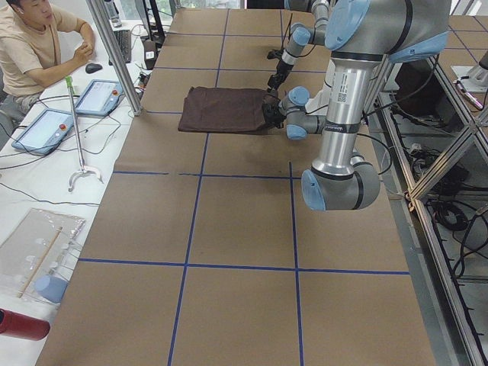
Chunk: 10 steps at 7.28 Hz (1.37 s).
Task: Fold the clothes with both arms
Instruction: 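Move the right gripper to the other near corner and grasp both near corners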
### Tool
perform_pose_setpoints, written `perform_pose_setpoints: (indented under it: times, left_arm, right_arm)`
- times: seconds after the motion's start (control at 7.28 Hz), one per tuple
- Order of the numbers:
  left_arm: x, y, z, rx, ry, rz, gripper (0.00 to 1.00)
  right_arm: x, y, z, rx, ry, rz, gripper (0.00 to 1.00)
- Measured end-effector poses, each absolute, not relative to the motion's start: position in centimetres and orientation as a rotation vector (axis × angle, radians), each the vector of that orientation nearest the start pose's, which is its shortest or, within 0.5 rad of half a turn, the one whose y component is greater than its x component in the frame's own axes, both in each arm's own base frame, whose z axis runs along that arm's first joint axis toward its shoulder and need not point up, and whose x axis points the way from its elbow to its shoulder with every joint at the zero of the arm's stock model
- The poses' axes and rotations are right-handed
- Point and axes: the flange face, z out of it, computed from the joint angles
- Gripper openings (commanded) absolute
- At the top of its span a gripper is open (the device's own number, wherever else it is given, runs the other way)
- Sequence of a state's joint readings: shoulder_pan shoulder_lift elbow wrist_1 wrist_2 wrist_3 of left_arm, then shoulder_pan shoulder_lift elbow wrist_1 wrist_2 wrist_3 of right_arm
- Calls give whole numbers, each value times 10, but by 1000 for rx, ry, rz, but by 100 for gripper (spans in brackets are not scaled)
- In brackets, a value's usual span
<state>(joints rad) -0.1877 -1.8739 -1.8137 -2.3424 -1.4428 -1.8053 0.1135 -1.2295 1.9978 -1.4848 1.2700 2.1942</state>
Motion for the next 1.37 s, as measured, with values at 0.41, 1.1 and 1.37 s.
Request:
perform_pose_setpoints:
  times: [0.41,1.1,1.37]
  left_arm:
    - [543,-252,290,79,1336,-443,0]
    - [540,-252,289,78,1341,-443,0]
    - [539,-252,289,79,1341,-443,0]
  right_arm:
    - [-556,-223,294,57,-865,809,79]
    - [-565,-226,303,74,-840,796,77]
    - [-572,-229,302,78,-835,800,70]
